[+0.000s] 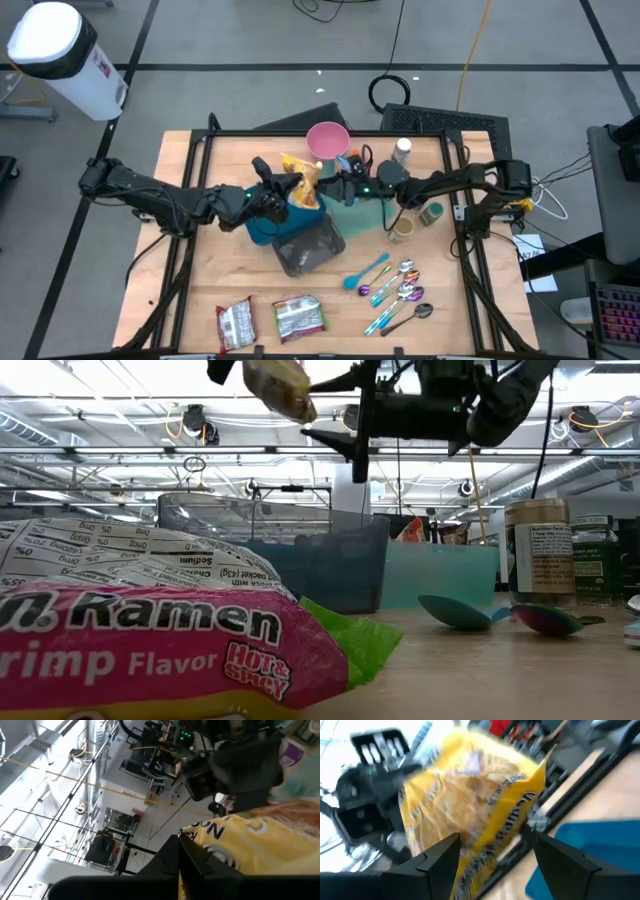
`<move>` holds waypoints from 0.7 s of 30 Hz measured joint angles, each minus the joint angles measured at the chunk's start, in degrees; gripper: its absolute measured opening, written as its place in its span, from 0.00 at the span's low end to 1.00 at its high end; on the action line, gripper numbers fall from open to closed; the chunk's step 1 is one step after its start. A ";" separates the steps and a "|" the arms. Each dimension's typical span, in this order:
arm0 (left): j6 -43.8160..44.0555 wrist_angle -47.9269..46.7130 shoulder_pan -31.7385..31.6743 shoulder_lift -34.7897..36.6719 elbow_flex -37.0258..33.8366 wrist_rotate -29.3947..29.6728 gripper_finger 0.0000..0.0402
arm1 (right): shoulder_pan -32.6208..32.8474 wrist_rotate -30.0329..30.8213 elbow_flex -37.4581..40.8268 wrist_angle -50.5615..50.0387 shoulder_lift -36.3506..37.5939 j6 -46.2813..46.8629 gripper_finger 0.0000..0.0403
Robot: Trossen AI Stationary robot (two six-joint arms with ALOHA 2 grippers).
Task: Pick & Place Food Item
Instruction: Put the yellow noodle pack into the green bin
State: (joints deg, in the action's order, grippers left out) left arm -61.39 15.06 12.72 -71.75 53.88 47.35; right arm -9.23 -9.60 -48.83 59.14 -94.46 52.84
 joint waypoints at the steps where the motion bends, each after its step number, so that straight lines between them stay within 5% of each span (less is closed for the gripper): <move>1: 0.02 0.08 -0.01 0.00 0.01 -0.02 0.01 | -0.01 -1.15 0.03 2.01 -0.68 0.72 0.60; 8: 0.33 0.14 -0.01 0.00 0.01 -0.82 0.01 | -0.02 -2.63 -0.01 6.77 -2.00 1.64 0.55; 21: -0.03 -0.13 0.04 0.00 0.01 2.03 0.01 | 0.00 -5.44 -0.01 8.72 -1.89 2.01 0.21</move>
State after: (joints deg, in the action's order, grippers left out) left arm -61.41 14.92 12.76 -71.75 53.89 49.39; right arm -9.23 -15.04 -48.84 67.87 -96.35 54.84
